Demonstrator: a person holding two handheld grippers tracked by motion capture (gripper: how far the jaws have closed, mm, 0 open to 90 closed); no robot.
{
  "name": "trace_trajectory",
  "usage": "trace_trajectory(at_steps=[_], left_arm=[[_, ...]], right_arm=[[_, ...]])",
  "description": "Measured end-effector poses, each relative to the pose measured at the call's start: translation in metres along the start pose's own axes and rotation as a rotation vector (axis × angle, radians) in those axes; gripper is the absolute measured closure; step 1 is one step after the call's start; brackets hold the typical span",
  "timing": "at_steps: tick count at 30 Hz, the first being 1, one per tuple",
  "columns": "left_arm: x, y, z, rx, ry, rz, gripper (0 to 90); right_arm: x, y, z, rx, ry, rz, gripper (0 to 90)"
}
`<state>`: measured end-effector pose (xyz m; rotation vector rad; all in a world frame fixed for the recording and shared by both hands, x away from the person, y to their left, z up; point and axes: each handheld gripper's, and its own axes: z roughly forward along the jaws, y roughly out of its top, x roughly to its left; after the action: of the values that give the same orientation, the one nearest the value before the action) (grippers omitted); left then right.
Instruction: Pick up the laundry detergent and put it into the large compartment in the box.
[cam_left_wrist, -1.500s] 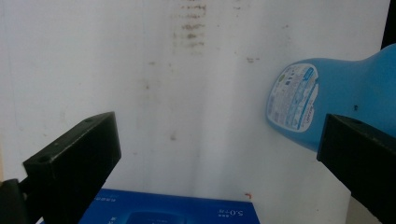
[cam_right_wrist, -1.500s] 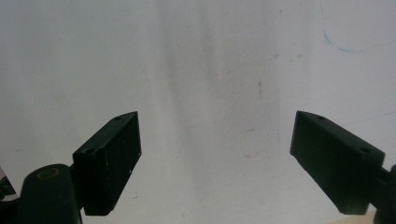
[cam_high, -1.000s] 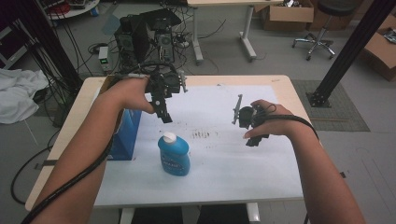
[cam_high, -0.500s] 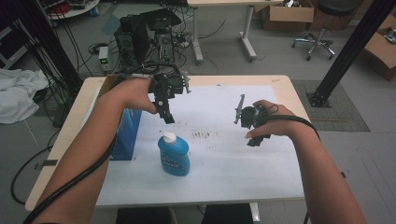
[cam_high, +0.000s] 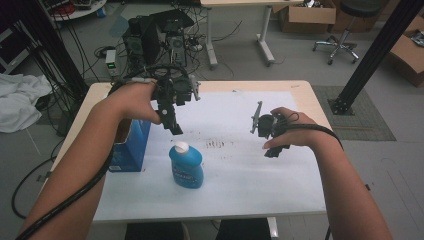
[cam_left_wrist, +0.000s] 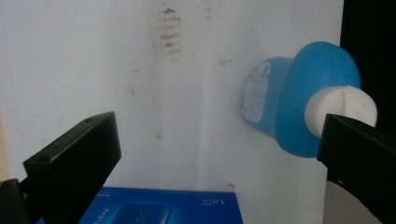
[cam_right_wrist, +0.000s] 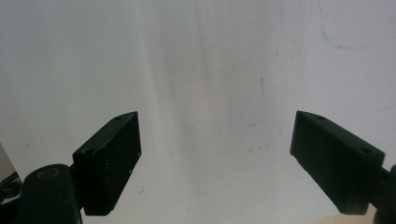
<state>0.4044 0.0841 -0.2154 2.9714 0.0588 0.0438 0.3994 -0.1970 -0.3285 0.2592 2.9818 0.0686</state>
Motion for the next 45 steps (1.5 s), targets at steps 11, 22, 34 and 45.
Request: trace_trajectory(at_steps=[11,22,34,45], left_arm=[[-0.021,-0.004,-0.008,-0.008,-0.005,0.041,0.1],[-0.044,0.001,-0.008,-0.007,-0.017,0.113,0.1],[-0.055,0.001,0.005,0.005,-0.038,0.159,0.1],[-0.064,0.0,0.024,-0.008,-0.049,0.202,0.1]], right_arm=[[0.0,0.002,0.0,0.0,0.005,-0.003,16.6],[0.003,0.005,-0.001,-0.002,0.0,-0.005,16.6],[0.008,0.006,-0.003,0.0,-0.008,-0.001,16.6],[0.011,0.007,-0.001,0.002,-0.007,0.004,16.6]])
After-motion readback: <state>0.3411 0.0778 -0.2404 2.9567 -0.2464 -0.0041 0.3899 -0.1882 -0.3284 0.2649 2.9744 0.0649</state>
